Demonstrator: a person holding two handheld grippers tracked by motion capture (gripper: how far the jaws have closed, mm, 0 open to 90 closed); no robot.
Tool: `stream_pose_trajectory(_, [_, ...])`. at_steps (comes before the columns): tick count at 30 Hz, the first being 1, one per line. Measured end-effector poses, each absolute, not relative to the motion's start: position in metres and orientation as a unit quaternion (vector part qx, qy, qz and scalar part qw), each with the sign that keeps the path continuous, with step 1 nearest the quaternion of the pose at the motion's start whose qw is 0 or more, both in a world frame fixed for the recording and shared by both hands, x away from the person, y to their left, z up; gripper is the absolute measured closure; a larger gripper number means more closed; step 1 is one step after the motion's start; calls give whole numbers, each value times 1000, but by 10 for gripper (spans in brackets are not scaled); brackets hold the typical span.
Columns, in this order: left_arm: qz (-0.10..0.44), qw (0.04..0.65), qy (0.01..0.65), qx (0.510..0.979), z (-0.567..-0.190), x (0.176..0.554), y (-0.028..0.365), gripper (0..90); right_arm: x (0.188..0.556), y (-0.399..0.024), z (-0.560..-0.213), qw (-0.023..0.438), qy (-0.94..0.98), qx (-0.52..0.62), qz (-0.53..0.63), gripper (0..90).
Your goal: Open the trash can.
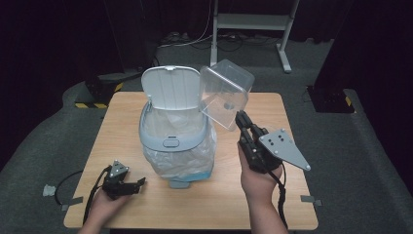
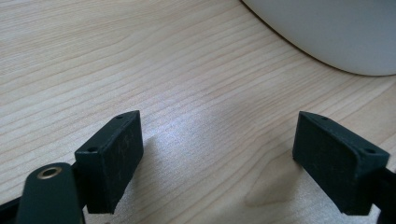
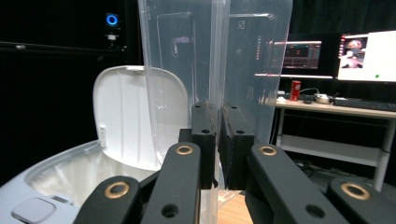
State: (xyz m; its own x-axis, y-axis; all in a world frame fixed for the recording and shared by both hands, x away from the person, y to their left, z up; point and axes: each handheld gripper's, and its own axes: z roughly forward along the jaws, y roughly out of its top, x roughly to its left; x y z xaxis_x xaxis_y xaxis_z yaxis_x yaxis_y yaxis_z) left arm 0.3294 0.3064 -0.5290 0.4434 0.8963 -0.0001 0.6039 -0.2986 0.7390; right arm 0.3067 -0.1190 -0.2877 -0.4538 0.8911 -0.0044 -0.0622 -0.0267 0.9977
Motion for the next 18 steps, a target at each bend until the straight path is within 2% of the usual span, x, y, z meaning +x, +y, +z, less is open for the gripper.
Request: stream_pose_trajectory(18, [211, 345, 478, 780, -529, 329, 306, 164, 319, -58, -287, 341, 605, 316, 646, 857])
